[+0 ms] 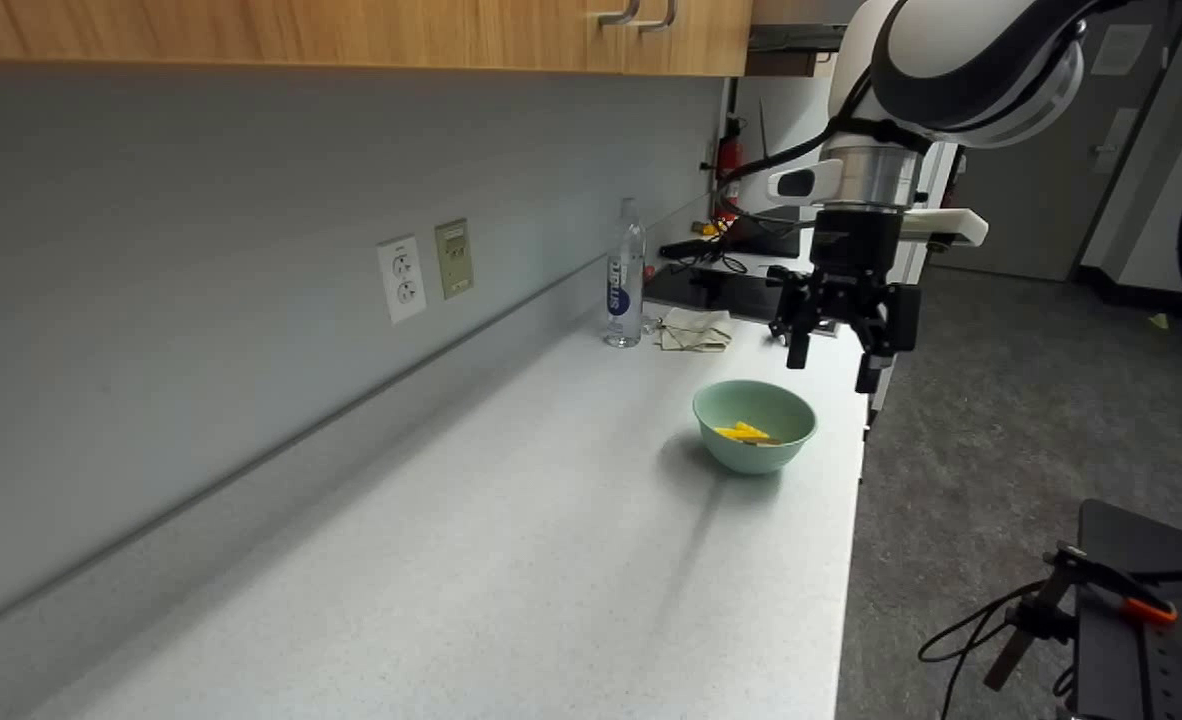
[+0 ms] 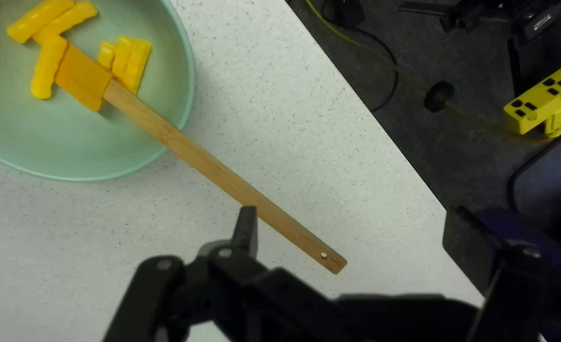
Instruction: Use the object to mix the contents in the bowl
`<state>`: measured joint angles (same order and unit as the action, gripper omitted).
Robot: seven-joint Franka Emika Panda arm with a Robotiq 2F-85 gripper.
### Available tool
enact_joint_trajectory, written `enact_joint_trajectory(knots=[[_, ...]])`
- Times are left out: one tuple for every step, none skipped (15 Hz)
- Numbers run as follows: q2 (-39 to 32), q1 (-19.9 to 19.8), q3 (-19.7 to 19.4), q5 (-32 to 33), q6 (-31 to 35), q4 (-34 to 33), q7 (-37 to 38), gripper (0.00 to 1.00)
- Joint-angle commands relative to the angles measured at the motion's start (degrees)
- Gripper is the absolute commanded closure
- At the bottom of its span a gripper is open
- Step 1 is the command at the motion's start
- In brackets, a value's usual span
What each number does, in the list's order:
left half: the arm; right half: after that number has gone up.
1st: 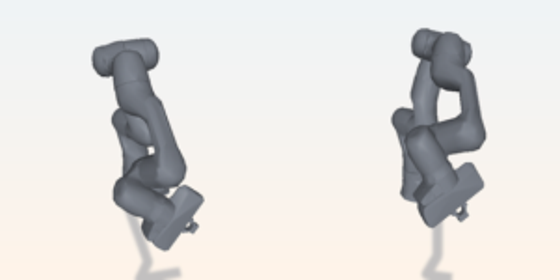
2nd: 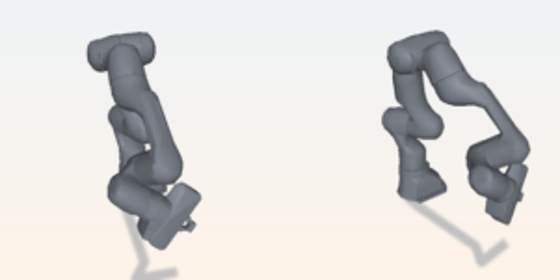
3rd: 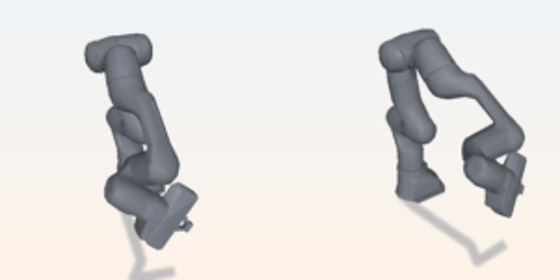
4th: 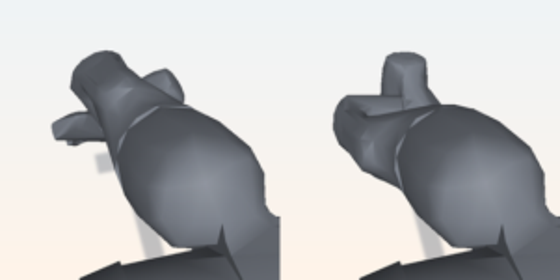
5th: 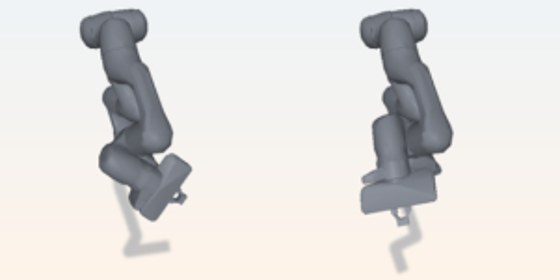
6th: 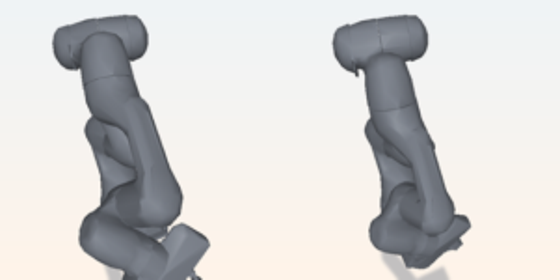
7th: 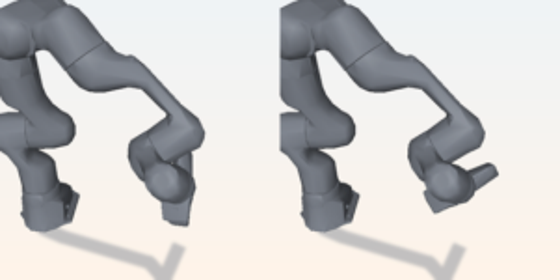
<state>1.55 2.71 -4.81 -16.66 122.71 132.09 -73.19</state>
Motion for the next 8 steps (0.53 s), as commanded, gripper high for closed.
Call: enact_joint_trajectory(knots=[[-1.95,-1.23,1.09,-4.03,-0.18,-1.38,-6.59,0.00],[-2.44,-1.34,1.07,-5.89,0.12,-1.59,-10.46,0.00],[-2.95,-1.57,1.01,-7.73,0.20,-1.91,-14.78,0.00],[-3.77,-2.05,0.78,-9.17,-0.34,-2.58,-19.04,0.00],[-4.34,-2.46,0.77,-10.38,-1.02,-3.11,-22.79,0.00],[-5.02,-3.02,0.73,-11.55,-1.79,-3.73,-26.77,0.00],[-5.94,-3.74,0.64,-12.36,-2.81,-4.53,-30.75,0.00],[-6.80,-4.42,0.67,-13.02,-3.70,-5.27,-34.45,0.00]])
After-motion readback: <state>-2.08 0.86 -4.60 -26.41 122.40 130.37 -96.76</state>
